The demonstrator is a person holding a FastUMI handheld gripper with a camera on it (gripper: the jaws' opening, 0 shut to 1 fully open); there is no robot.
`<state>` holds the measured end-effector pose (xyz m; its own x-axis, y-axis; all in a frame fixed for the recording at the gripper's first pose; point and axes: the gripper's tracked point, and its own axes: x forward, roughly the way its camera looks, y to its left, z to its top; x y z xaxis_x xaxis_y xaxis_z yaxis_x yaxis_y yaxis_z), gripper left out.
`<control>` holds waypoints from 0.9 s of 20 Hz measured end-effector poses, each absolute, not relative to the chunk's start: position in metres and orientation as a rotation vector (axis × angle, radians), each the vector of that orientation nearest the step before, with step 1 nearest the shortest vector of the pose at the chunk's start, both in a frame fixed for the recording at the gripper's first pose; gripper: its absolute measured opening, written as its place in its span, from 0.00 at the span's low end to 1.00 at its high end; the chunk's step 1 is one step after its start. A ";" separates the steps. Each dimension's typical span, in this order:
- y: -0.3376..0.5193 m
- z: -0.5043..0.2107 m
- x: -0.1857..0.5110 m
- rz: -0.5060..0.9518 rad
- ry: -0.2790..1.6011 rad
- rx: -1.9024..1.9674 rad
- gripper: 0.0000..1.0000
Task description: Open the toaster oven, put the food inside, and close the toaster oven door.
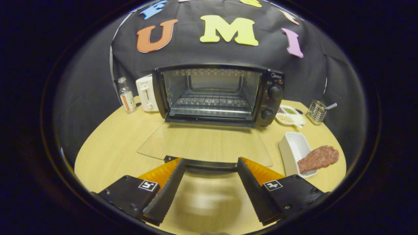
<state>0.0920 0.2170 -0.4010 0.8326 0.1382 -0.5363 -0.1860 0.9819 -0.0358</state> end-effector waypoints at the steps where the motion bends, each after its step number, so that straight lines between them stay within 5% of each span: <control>1: 0.206 -0.389 0.095 0.175 0.541 -0.095 1.00; 13: -0.024 -0.342 0.137 0.102 0.524 -0.110 1.00; 18: -0.046 -0.377 0.121 0.225 0.654 0.042 1.00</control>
